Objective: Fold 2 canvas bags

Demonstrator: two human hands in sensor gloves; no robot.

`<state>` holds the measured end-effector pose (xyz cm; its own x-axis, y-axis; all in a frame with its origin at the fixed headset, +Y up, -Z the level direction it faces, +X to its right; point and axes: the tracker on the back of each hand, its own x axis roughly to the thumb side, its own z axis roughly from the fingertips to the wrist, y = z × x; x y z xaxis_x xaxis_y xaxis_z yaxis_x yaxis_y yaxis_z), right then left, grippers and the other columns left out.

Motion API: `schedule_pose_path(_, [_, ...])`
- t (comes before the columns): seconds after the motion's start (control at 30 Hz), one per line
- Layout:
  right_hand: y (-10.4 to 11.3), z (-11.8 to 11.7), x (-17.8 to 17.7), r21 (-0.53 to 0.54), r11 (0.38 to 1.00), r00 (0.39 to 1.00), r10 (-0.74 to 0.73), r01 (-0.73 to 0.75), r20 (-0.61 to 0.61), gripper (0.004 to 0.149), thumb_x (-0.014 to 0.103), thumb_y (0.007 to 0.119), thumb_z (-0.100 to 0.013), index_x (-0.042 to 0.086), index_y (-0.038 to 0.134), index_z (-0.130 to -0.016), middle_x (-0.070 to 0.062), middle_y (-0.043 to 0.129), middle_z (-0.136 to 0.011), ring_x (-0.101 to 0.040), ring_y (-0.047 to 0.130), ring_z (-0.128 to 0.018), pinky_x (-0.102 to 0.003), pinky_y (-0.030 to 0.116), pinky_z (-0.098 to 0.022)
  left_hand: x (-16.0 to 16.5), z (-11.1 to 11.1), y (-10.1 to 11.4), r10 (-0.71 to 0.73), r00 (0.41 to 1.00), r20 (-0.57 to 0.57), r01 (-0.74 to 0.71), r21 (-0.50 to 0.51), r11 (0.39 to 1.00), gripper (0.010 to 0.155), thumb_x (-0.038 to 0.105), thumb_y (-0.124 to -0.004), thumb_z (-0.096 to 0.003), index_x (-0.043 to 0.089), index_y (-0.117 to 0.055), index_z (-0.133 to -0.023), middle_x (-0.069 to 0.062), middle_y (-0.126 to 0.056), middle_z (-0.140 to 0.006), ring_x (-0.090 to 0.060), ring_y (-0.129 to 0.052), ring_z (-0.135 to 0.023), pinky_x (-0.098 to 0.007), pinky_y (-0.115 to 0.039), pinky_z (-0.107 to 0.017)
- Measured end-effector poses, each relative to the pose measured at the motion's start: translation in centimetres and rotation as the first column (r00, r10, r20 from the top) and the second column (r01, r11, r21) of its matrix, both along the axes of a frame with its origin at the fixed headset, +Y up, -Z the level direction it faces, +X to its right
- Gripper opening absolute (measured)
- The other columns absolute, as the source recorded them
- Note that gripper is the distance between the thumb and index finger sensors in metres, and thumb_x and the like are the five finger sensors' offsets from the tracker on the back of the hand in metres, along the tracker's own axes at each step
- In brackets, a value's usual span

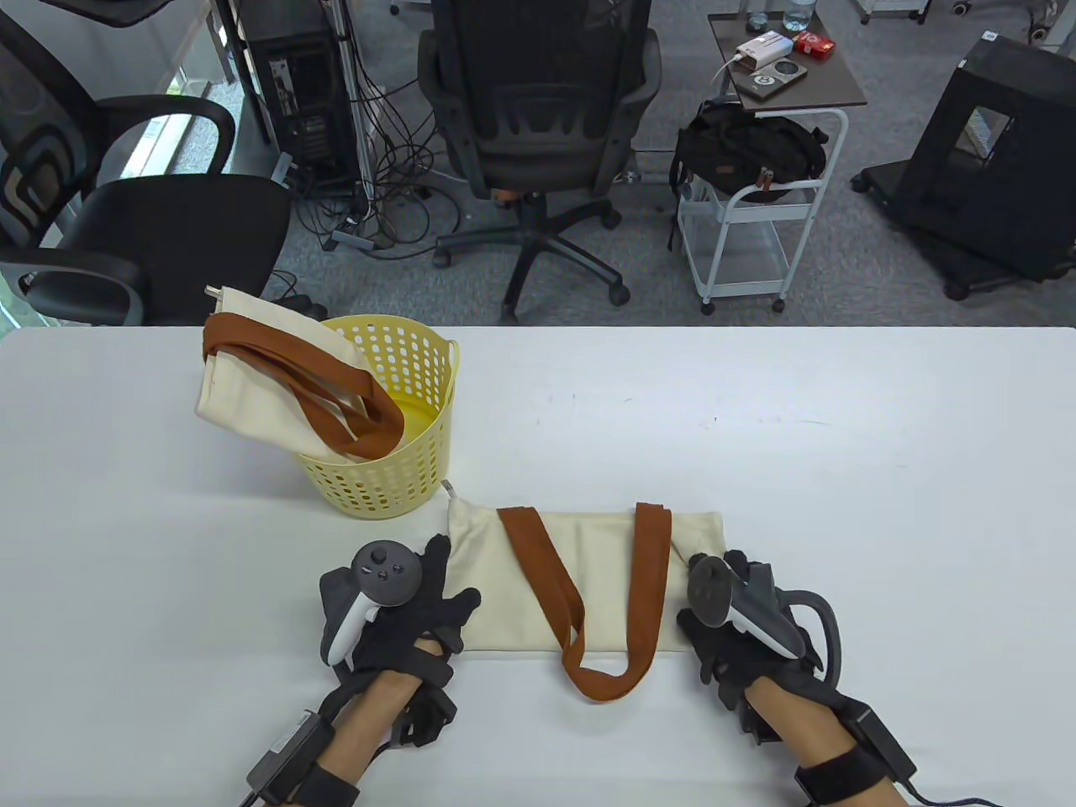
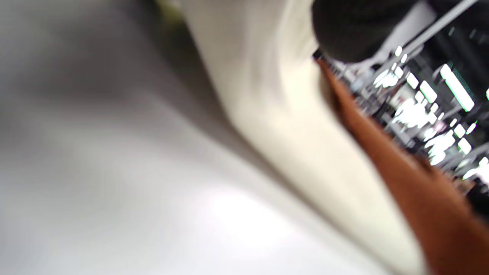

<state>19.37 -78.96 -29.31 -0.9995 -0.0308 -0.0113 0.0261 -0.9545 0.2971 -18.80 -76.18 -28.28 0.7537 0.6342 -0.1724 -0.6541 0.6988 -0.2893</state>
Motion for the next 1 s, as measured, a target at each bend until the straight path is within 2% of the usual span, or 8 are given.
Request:
schedule_pose_path(0.07, [0.0, 0.0, 0.0, 0.009, 1.0, 1.0, -0.005, 0.005, 0.001, 0.068, 0.054, 0.068, -0.048, 0.031, 0.043, -0.106, -0.017, 0.042, -0.113, -0.042, 0.051, -0.103, -0.056, 0.055, -0.074, 0.0, 0.1, 0.4, 0.082, 0.996, -0.039, -0.081, 0.032, 0.996, 0.07, 0.037, -0.083, -0.0431, 0.029, -0.048, -0.103, -0.001, -0.075, -0.098, -0.032, -0.087, -0.092, -0.05, -0.069, -0.073])
schedule_pose_path(0.13, [0.0, 0.0, 0.1, 0.018, 1.0, 1.0, -0.01, 0.01, 0.006, 0.069, 0.054, 0.069, -0.047, 0.03, 0.043, -0.106, -0.017, 0.043, -0.113, -0.042, 0.052, -0.102, -0.056, 0.055, -0.074, -0.3, 0.0, 0.5, 0.224, 0.971, -0.086, -0.221, 0.038, 0.974, 0.066, 0.033, -0.084, -0.0425, 0.028, -0.054, -0.101, -0.004, -0.081, -0.094, -0.027, -0.1, -0.081, -0.046, -0.081, -0.066])
schedule_pose_path(0.23, [0.1, -0.1, 0.1, 0.025, 0.999, 1.0, -0.027, 0.027, 0.013, 0.07, 0.054, 0.071, -0.047, 0.029, 0.045, -0.106, -0.017, 0.045, -0.113, -0.043, 0.053, -0.102, -0.056, 0.056, -0.073, -0.7, 0.1, 1.3, 0.441, 0.886, -0.144, -0.438, 0.054, 0.898, 0.062, 0.029, -0.085, -0.0422, 0.026, -0.059, -0.099, -0.005, -0.085, -0.091, -0.027, -0.104, -0.076, -0.046, -0.084, -0.062])
schedule_pose_path(0.3, [0.0, -0.2, -0.1, 0.027, 0.999, 0.999, -0.045, 0.045, 0.007, 0.07, 0.055, 0.071, -0.047, 0.029, 0.045, -0.106, -0.017, 0.046, -0.113, -0.043, 0.054, -0.102, -0.056, 0.056, -0.073, -0.5, 0.1, 2.2, 0.49, 0.861, -0.132, -0.488, 0.056, 0.871, 0.062, 0.029, -0.085, -0.0424, 0.026, -0.06, -0.099, -0.005, -0.085, -0.091, -0.027, -0.104, -0.075, -0.046, -0.083, -0.062])
schedule_pose_path(0.47, [0.2, -0.1, -0.9, 0.035, 0.995, 0.995, -0.096, 0.097, -0.018, 0.07, 0.056, 0.07, -0.046, 0.028, 0.047, -0.106, -0.017, 0.049, -0.112, -0.042, 0.056, -0.101, -0.056, 0.057, -0.073, 1.6, -0.3, 4.5, 0.51, 0.86, -0.025, -0.508, 0.058, 0.86, 0.06, 0.031, -0.083, -0.0432, 0.027, -0.06, -0.098, -0.002, -0.084, -0.093, -0.025, -0.103, -0.077, -0.046, -0.083, -0.062])
schedule_pose_path(0.63, [0.7, 0.2, -1.9, 0.016, 0.979, 0.978, -0.204, 0.205, -0.03, 0.069, 0.055, 0.07, -0.046, 0.027, 0.049, -0.106, -0.015, 0.051, -0.112, -0.041, 0.055, -0.102, -0.056, 0.055, -0.074, 6.0, -0.7, 5.4, 0.517, 0.854, 0.06, -0.519, 0.018, 0.855, 0.059, 0.031, -0.082, -0.0437, 0.027, -0.061, -0.098, -0.002, -0.083, -0.094, -0.026, -0.101, -0.079, -0.046, -0.081, -0.064])
schedule_pose_path(0.83, [1.0, 0.3, -1.9, 0.005, 0.954, 0.954, -0.298, 0.299, -0.037, 0.066, 0.052, 0.068, -0.047, 0.026, 0.051, -0.105, -0.013, 0.055, -0.112, -0.039, 0.058, -0.102, -0.055, 0.055, -0.074, 11.0, -1.0, 2.8, 0.492, 0.862, 0.121, -0.487, -0.071, 0.871, 0.057, 0.03, -0.079, -0.0446, 0.027, -0.06, -0.099, -0.002, -0.079, -0.097, -0.028, -0.096, -0.084, -0.048, -0.076, -0.068])
schedule_pose_path(1.0, [0.9, -0.2, -0.5, -0.026, 0.898, 0.898, -0.44, 0.44, -0.019, 0.062, 0.048, 0.063, -0.048, 0.025, 0.051, -0.105, -0.012, 0.057, -0.111, -0.038, 0.06, -0.101, -0.054, 0.057, -0.074, 12.7, -1.3, 0.8, 0.45, 0.881, 0.144, -0.444, -0.074, 0.893, 0.058, 0.03, -0.079, -0.0446, 0.027, -0.06, -0.099, -0.001, -0.078, -0.098, -0.027, -0.095, -0.085, -0.048, -0.077, -0.067])
